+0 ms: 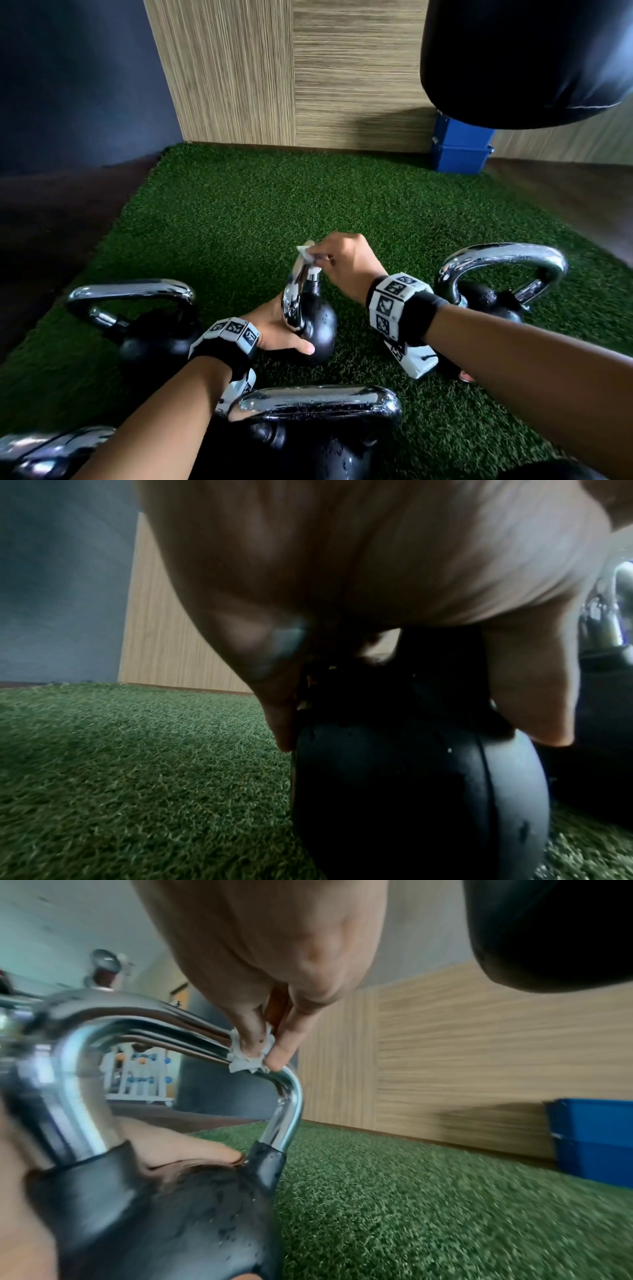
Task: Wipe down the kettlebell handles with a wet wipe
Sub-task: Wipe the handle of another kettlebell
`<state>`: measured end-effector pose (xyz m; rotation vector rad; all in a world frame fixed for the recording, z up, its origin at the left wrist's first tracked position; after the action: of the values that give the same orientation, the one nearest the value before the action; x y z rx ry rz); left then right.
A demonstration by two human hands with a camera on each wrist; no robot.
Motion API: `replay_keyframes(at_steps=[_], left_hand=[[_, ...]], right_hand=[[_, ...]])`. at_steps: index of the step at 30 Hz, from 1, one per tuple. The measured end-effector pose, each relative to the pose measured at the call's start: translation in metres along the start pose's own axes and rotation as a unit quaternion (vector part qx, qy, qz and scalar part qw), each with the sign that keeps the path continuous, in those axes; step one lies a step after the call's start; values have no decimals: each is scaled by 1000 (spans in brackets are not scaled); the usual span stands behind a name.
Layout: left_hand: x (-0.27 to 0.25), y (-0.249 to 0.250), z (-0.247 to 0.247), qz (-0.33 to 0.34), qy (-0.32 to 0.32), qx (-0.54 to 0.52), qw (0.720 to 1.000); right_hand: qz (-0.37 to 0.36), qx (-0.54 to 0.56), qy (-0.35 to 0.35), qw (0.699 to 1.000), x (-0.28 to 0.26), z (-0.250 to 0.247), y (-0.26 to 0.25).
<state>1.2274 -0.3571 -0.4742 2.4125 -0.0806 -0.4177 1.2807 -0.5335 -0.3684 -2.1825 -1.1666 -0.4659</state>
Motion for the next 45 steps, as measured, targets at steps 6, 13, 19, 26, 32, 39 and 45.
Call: replay_keyframes(at_steps=[6, 13, 19, 26, 32, 39, 45], left_hand=[[0, -1, -5, 14, 19, -30, 999], [3, 1, -11, -12, -3, -48, 999], [0, 3, -11, 14, 6, -93, 996], [5, 3, -11, 56, -34, -39, 997], [-2, -4, -7, 45, -11, -132, 990], [-3, 7, 0, -16, -24, 74, 997], [-10, 10, 6, 10, -31, 102, 994]], right_hand=[[-61, 28, -40, 997, -6, 4, -19], [98, 92, -77, 988, -2, 4, -19], [180, 179, -114, 960, -3, 7, -18], [163, 114, -168, 965, -19, 23, -18], [161, 96, -229, 955, -25, 28, -12], [203, 163, -320, 911, -23, 21, -3], [215, 223, -359, 881, -20, 21, -4]])
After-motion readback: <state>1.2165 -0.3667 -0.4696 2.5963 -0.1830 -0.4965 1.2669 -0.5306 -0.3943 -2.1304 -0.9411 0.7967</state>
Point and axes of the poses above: each hand's wrist, its own x-axis towards the middle knuckle, its own z-axis out of the palm, y = z × x, the point moved 1 cm from there along x, towards the middle knuckle, and after that the axes turned 1 degree about -z, right-handed, at the moved point
